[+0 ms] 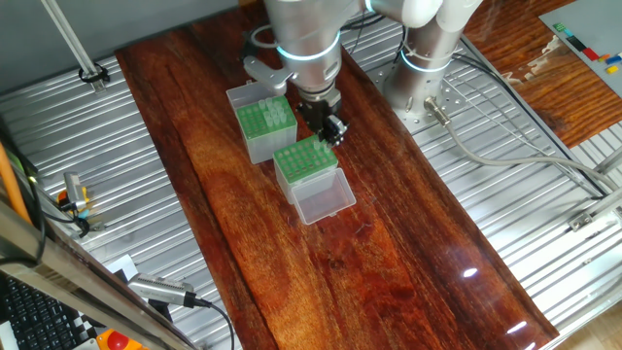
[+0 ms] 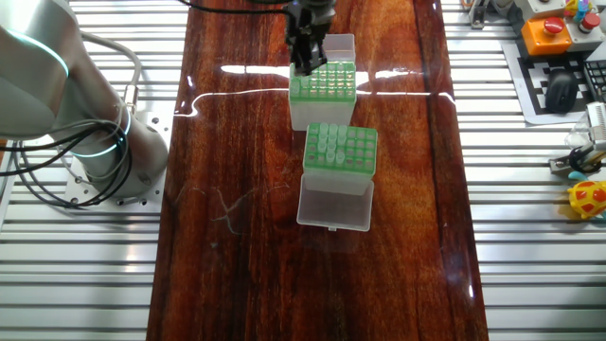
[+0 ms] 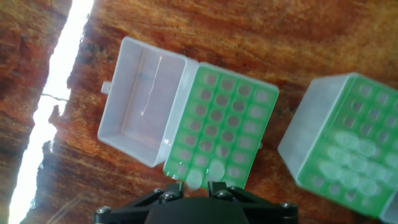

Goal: Transfer all large pipette tips from one holder to another

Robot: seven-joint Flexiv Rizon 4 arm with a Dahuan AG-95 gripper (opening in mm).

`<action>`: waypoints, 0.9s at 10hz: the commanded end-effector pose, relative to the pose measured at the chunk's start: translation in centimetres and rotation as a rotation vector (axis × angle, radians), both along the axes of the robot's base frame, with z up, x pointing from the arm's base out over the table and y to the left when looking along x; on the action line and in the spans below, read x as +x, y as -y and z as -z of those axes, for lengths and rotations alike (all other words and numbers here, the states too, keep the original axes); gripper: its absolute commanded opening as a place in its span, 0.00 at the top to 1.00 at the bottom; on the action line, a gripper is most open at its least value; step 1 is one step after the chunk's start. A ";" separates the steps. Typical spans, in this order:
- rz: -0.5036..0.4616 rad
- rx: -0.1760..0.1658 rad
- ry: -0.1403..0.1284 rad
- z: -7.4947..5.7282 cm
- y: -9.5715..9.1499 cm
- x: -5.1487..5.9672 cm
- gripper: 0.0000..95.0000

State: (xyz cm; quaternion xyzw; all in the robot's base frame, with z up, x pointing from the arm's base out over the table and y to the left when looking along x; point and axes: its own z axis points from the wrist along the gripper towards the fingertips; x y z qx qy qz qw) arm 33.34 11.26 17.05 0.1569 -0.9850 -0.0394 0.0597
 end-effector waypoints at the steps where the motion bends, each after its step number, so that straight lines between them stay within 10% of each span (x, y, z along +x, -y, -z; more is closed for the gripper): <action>1: 0.002 0.001 0.004 0.4 0.0 -0.2 0.80; 9: 0.002 -0.003 0.014 1.3 -0.7 1.1 0.80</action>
